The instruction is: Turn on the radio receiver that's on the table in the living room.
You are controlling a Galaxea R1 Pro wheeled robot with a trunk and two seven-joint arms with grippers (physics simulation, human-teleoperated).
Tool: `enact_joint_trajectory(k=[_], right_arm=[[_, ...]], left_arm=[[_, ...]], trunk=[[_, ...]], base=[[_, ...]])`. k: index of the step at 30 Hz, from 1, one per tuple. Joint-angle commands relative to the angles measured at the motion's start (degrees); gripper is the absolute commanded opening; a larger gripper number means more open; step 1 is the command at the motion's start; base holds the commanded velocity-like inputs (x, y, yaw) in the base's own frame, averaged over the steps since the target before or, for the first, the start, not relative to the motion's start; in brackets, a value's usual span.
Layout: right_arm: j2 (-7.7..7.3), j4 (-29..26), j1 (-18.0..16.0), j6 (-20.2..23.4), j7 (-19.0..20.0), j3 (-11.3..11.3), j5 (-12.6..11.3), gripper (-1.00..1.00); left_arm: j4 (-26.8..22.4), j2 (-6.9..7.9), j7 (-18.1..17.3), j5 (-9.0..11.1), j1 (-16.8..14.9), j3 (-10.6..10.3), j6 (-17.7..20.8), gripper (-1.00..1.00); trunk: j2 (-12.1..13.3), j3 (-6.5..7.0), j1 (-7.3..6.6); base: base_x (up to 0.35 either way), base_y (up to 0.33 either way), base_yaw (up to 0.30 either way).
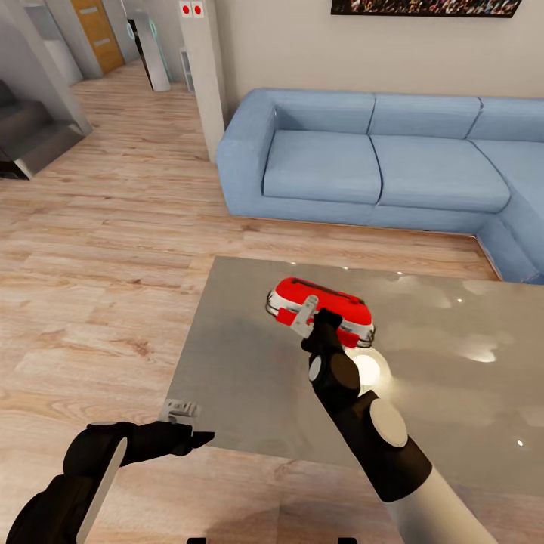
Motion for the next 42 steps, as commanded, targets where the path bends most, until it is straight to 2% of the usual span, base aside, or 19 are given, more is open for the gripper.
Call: enact_joint_trajectory(k=[1,2,4,7,12,18,24,42], right_arm=[[-0.01,-0.1,0.0,0.2,1.3,0.0,0.5,-1.00],[-0.05,-0.1,0.0,0.8,4.0,-0.1,0.5,-1.00],[-0.07,-0.2,0.0,1.2,6.9,-0.2,0.5,-1.00],[-0.07,-1.1,0.0,1.9,15.5,-0.4,0.6,-1.00],[-0.06,-1.5,0.0,3.7,21.8,-0.9,0.7,-1.00],[0.02,-1.9,0.0,4.9,27.3,-1.0,0.6,-1.00],[0.28,-2.1,0.0,5.1,29.8,-1.1,0.8,-1.00],[0.30,-2.0,0.0,5.1,30.1,-1.8,0.5,-1.00]], left_arm=[[0.0,-0.02,0.0,0.0,0.0,0.0,0.0,1.00],[0.0,-0.05,0.0,0.0,0.0,0.0,0.0,1.00],[0.0,-0.09,0.0,0.0,0.0,0.0,0.0,1.00],[0.0,-0.18,0.0,0.0,0.0,0.0,0.0,1.00],[0.1,-0.25,0.1,0.0,0.0,0.0,0.1,1.00],[0.3,-0.34,0.1,0.0,0.0,0.0,0.1,1.00],[0.4,-0.29,0.2,0.0,0.0,0.0,0.0,1.00],[0.5,-0.31,0.1,0.1,0.0,0.0,-0.5,1.00]], trunk=[[0.0,0.01,0.00],[0.0,0.01,0.00],[0.0,0.01,0.00],[0.0,0.01,0.00],[0.0,0.01,0.00],[0.0,0.01,0.00],[0.0,0.01,0.00],[0.0,0.01,0.00]], base=[[0.000,0.000,0.000],[0.000,0.000,0.000],[0.000,0.000,0.000],[0.000,0.000,0.000],[0.000,0.000,0.000],[0.000,0.000,0.000],[0.000,0.000,0.000],[0.000,0.000,0.000]])
